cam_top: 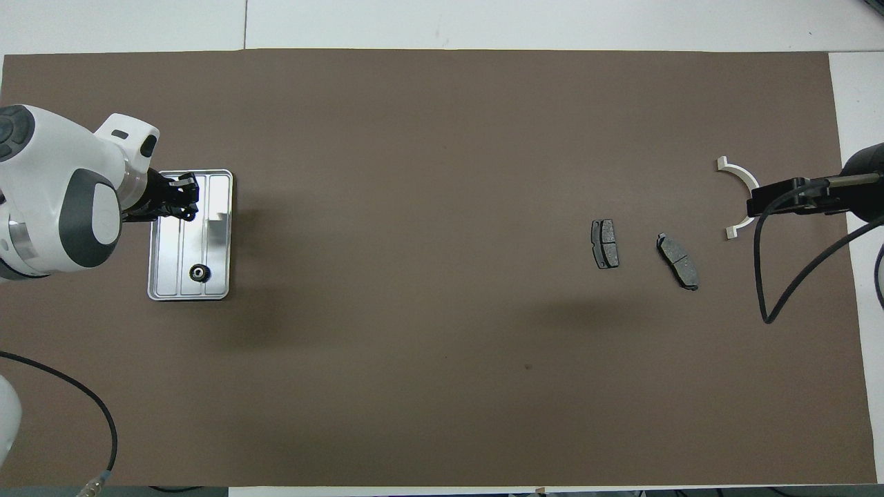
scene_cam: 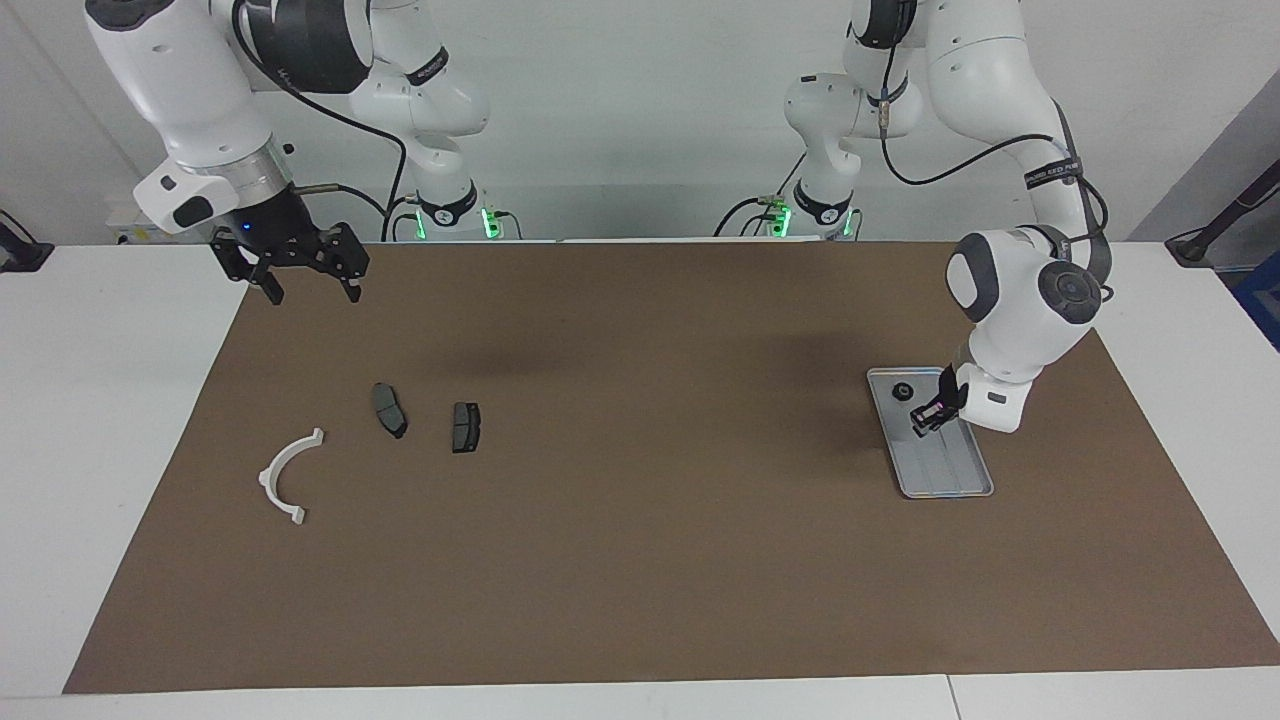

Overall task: Pick bearing gear from pile to tray
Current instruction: 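Lower the ring with the left gripper into the silver tray and release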

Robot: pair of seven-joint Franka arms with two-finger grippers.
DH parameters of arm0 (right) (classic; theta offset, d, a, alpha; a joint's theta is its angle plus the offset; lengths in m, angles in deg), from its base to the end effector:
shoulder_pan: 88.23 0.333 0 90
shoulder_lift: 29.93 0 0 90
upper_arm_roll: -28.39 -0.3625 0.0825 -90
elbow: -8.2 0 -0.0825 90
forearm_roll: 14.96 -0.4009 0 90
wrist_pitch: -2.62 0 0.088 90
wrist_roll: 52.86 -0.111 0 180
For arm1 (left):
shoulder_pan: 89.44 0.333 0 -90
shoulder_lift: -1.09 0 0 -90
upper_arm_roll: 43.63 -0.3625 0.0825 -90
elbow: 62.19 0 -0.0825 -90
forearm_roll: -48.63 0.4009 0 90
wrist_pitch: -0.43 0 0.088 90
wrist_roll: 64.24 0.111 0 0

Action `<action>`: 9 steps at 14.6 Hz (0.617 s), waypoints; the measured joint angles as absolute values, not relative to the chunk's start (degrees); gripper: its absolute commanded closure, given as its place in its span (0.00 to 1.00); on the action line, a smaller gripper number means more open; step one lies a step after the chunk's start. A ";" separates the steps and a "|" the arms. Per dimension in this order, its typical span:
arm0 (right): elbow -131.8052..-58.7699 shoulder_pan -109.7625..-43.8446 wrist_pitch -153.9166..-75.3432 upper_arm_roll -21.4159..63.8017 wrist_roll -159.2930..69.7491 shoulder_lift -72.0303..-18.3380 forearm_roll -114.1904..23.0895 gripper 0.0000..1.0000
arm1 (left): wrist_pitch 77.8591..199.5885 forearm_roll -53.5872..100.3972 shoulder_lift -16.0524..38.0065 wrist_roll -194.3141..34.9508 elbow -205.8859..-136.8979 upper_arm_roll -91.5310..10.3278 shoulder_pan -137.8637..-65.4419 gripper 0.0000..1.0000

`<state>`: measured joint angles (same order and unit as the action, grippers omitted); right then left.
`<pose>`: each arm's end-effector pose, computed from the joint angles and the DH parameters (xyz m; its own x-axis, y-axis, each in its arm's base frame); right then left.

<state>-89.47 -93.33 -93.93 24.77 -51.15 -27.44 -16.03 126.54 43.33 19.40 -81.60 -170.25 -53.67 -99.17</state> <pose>0.5639 -0.0119 0.6358 0.9997 0.0019 0.0243 0.0023 -0.9999 -0.0151 0.6513 -0.0077 0.3714 0.9379 0.3468 -0.0050 0.3468 -0.9377 0.0194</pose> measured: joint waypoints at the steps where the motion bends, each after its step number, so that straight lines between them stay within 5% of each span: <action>1: -89.47 -93.47 -93.39 24.79 -51.10 -27.44 -16.03 0.00 | 127.14 43.33 19.39 -81.40 -170.76 -53.66 -98.85 1.00; 9: -89.47 -93.80 -92.19 24.79 -50.74 -27.40 -13.40 0.00 | 133.17 43.33 19.28 -78.77 -175.68 -53.66 -97.68 1.00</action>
<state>-89.47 -93.80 -92.19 24.79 -50.74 -27.40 -13.40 133.17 43.33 19.28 -78.77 -175.68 -53.66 -97.68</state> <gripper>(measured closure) 0.000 0.771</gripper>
